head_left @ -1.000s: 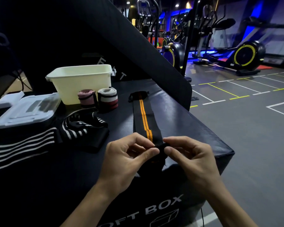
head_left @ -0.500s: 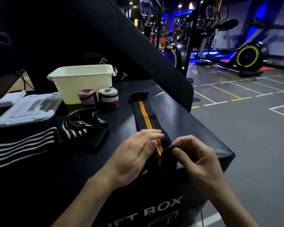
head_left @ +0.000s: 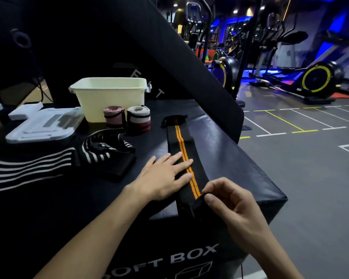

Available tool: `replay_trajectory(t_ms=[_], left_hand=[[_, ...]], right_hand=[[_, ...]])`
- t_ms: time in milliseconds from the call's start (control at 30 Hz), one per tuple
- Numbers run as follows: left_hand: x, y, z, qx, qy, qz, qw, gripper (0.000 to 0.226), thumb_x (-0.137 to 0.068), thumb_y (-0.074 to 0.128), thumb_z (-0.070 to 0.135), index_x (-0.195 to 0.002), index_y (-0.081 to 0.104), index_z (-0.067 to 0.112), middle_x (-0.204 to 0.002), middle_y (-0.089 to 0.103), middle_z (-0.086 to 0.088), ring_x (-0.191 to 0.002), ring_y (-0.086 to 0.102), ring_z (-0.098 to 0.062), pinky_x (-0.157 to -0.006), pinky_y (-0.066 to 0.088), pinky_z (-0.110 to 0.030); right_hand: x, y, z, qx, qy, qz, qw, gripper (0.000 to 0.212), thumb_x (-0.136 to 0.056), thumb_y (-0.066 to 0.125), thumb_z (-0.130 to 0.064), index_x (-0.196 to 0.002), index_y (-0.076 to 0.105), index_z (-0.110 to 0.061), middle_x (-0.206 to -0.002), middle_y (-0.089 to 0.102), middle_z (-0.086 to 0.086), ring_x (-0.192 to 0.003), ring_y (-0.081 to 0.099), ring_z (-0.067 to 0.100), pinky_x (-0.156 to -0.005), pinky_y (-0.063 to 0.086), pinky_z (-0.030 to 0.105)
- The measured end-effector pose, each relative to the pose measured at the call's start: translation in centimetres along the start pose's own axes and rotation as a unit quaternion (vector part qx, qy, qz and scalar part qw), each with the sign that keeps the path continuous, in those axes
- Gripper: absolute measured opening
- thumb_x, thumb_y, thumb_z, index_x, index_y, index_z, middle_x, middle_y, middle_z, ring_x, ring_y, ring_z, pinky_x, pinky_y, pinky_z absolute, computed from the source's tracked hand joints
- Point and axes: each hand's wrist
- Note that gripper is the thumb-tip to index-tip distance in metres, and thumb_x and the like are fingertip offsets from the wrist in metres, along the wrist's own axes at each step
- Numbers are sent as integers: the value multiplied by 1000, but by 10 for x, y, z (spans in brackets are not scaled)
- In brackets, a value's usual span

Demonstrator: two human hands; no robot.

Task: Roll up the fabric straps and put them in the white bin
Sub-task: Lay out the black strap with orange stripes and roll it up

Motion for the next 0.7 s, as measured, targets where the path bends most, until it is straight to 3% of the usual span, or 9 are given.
replay_trajectory(t_ms=[100, 200, 333, 500, 600, 700], left_hand=[[-25, -12, -2, -7, -36, 41, 998, 48, -103, 31, 65, -149, 39, 54, -166, 28, 15, -152, 26, -22, -121, 21, -54], [-48, -24, -2, 4, -91, 66, 994, 42, -95, 44, 72, -123, 59, 43, -142, 52, 3, -133, 43, -30, -106, 34, -50], [-73, -26, -14, 71, -170, 128, 974, 40, -84, 66, 70, -87, 59, 31, -112, 60, 2, -117, 56, -28, -94, 45, -42], [-95, -43, -17, 143, -263, 81, 951, 79, -69, 87, 62, -128, 60, 17, -121, 70, -7, -121, 63, -29, -102, 51, -42], [-101, -47, -23, 179, -279, 80, 940, 69, -72, 90, 50, -122, 65, 11, -112, 74, -8, -106, 70, -24, -99, 54, -39], [-105, -45, -31, 205, -290, 90, 930, 51, -78, 90, 36, -117, 71, 10, -118, 72, -9, -110, 68, -27, -100, 55, -38]], right_hand=[[-1, -2, 1, -1, 1, 8, 1000, 10, -94, 68, -12, -94, 69, -22, -87, 71, 6, -84, 66, 15, -77, 51, 24], [-3, -2, 2, -4, 5, 15, 1000, 8, -92, 69, -15, -93, 70, -23, -87, 71, 6, -83, 67, 15, -77, 51, 25], [-6, -1, 4, -8, 18, 14, 1000, 5, -88, 68, -19, -90, 70, -23, -85, 71, 7, -81, 65, 15, -75, 50, 26], [-9, -3, 4, -21, 20, -8, 1000, 9, -92, 70, -10, -90, 71, -18, -83, 70, 0, -79, 64, 8, -73, 49, 19], [-9, -4, 2, -28, 19, -23, 999, 11, -92, 69, -5, -90, 71, -15, -80, 70, -1, -76, 63, 5, -70, 48, 16], [-7, -4, -1, -30, 19, -41, 999, 8, -91, 70, -9, -91, 72, -17, -83, 70, 1, -77, 63, 8, -70, 49, 19]])
Point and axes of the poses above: each hand's wrist, its own x-axis away from the middle knuckle, its own y-axis out of the palm, z = x × y
